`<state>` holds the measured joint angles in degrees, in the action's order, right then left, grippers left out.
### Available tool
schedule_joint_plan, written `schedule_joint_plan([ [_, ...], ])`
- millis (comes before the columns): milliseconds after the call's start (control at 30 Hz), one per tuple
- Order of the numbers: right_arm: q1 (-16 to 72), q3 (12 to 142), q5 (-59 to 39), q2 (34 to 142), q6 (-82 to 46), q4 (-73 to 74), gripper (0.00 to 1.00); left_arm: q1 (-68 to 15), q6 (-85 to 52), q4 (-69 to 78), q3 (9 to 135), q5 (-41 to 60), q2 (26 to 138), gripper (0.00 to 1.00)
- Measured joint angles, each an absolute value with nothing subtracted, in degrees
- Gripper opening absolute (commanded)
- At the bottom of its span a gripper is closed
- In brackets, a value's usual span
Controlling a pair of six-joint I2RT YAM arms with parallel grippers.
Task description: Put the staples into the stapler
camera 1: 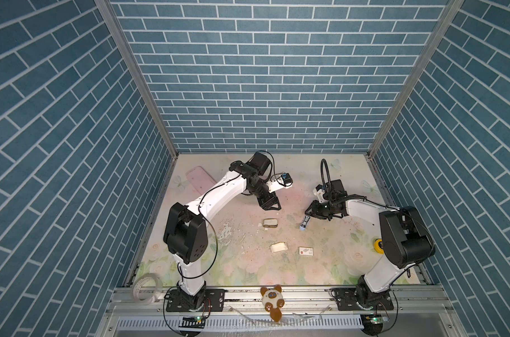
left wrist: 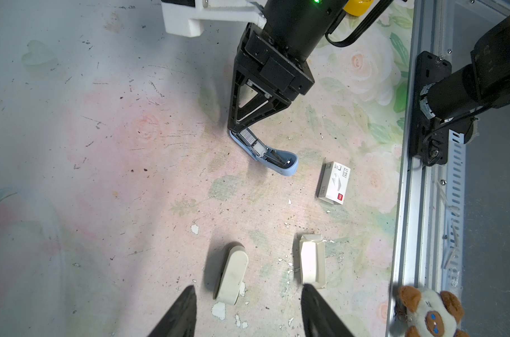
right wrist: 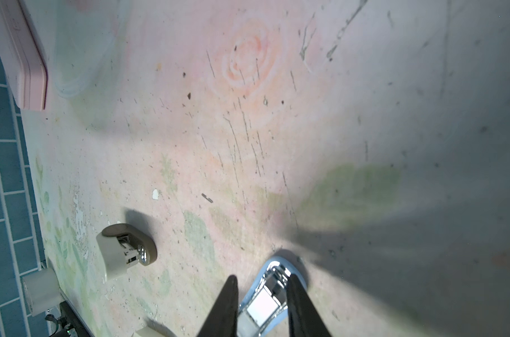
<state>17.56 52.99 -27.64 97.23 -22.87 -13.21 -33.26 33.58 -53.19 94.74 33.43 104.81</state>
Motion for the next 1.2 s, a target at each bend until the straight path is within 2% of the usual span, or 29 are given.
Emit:
schedule_joint_plan([
  [433,17.56,55.40,-27.73,101.58,-22.41,-12.51,0.28,-33.26,33.58,-53.28,94.74,33.30,104.81,0.59],
  [1200,17.56,49.01,-28.29,97.14,-22.26,-12.88,0.27,-33.30,33.19,-53.23,94.80,33.98,105.89,0.59],
])
